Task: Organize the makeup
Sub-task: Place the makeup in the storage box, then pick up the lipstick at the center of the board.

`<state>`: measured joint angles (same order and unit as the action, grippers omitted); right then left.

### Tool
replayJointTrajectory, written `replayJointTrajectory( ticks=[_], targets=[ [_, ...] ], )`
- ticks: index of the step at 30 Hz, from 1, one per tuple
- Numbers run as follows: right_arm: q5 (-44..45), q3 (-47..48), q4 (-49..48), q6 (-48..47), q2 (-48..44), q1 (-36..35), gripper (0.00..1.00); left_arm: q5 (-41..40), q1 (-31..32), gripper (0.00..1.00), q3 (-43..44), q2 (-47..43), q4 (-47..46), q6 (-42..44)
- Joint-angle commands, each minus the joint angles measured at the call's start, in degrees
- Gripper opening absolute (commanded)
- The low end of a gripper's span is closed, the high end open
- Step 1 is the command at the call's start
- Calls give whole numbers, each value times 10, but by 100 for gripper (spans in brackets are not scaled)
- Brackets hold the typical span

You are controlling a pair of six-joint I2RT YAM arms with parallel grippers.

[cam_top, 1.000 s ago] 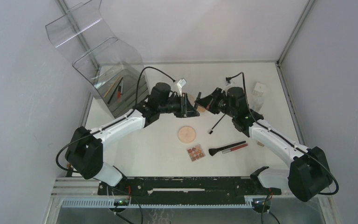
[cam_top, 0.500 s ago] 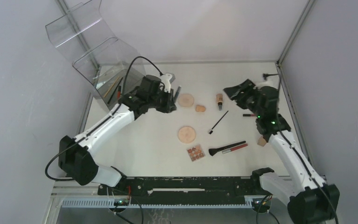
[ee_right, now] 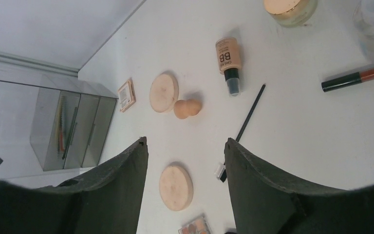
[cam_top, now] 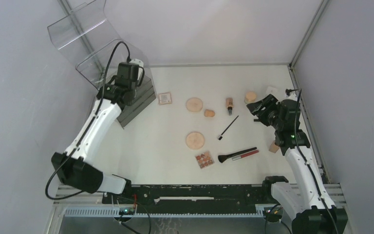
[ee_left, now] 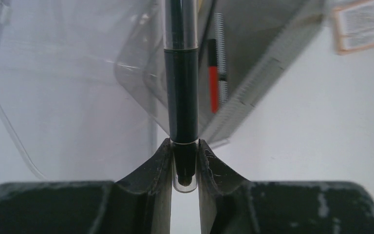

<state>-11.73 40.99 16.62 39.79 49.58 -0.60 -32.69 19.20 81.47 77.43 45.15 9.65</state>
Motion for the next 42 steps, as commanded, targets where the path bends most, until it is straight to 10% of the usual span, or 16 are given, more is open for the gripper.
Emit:
replayJointTrajectory(
  ticks=[1, 6, 8, 9, 11, 26, 35, 42],
  targets=[
    [-9, 7, -6, -13, -15, 2, 66, -76, -43, 8, 82, 77, -9, 62],
    [1, 6, 13, -22, -27, 3, 66, -85, -62, 12, 140, 152, -19, 90],
    [3, 6, 20, -24, -29, 4, 66, -96, -66, 43, 157, 176, -26, 99],
    [4, 5, 21, -25, -31, 5, 66, -109, -67, 75, 165, 189, -27, 103],
    [5, 4, 24, -26, -36, 6, 66, -125, -67, 94, 186, 208, -18, 105],
    [209, 57, 153, -12, 90, 6, 66, 93, 96, 92, 143, 44, 13, -51],
    [297, 99, 191, 34, 183, 7, 64, 379, 151, 90, -54, -35, -182, -215],
    [341, 204, 239, 84, 349, 6, 64, 426, 156, 90, -106, -34, -277, -270]
  ],
)
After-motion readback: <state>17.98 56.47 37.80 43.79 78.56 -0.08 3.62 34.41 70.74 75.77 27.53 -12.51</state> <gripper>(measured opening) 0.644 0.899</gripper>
